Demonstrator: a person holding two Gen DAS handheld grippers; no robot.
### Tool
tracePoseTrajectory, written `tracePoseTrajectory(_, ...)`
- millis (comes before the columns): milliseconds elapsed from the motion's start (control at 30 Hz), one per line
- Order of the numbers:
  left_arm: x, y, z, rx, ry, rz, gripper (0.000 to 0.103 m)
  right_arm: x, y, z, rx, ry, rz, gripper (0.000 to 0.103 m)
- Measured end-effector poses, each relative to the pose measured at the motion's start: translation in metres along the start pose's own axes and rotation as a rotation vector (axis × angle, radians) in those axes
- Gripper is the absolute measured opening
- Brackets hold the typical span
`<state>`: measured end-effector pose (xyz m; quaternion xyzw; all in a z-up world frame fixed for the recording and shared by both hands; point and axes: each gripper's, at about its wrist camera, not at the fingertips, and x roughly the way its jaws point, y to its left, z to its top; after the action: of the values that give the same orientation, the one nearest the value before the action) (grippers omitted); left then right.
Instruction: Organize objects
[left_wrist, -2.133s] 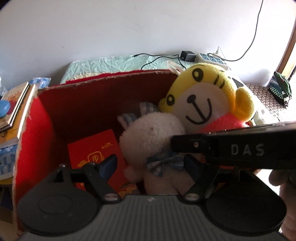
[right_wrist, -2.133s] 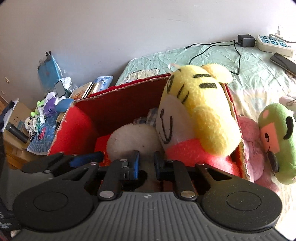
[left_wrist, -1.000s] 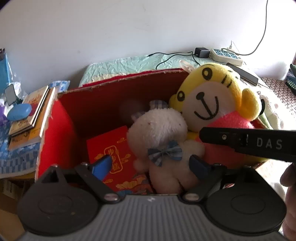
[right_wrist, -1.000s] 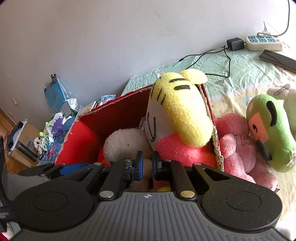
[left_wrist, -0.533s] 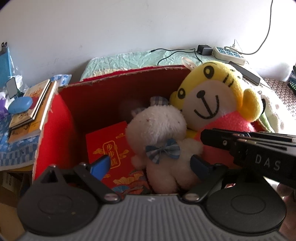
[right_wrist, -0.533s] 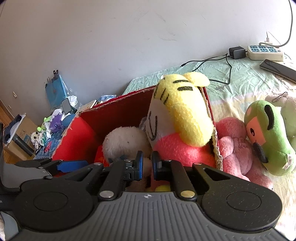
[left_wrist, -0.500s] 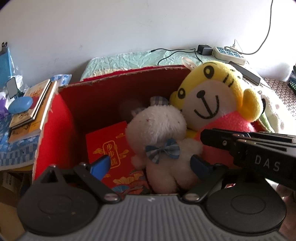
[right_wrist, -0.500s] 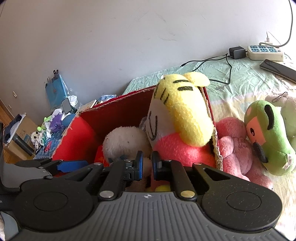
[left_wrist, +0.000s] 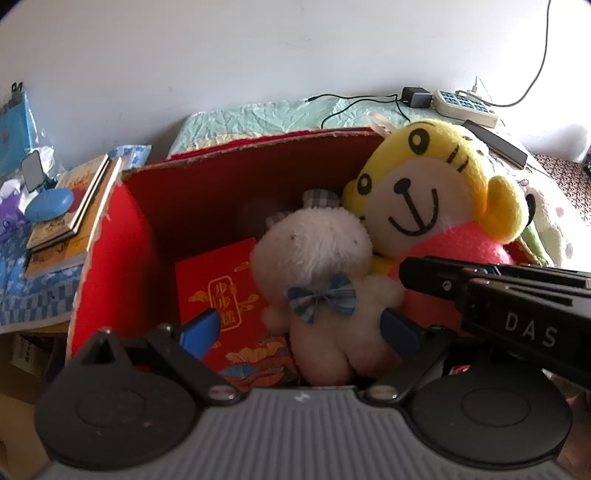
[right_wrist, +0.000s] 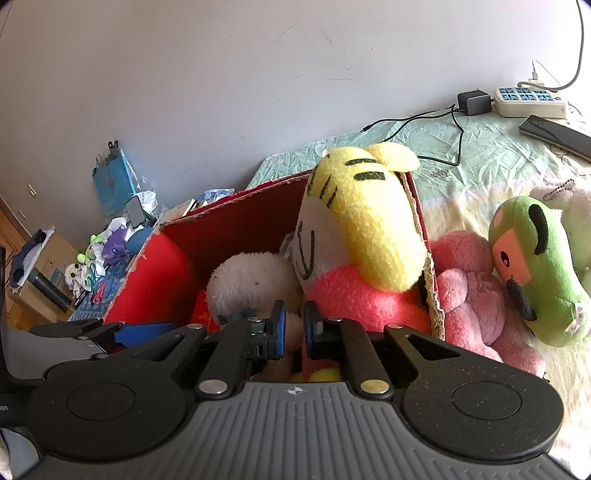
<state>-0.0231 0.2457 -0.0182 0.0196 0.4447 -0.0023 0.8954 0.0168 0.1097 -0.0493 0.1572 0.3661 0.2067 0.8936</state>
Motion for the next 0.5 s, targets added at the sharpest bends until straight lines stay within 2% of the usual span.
tracePoseTrajectory(500, -0.0019, -0.0049, -0.0006, -0.001, -0.004, 0.058, 0.095, -0.0015, -0.0019, -0.0010, 0.001, -0.011, 0.014, 0.009)
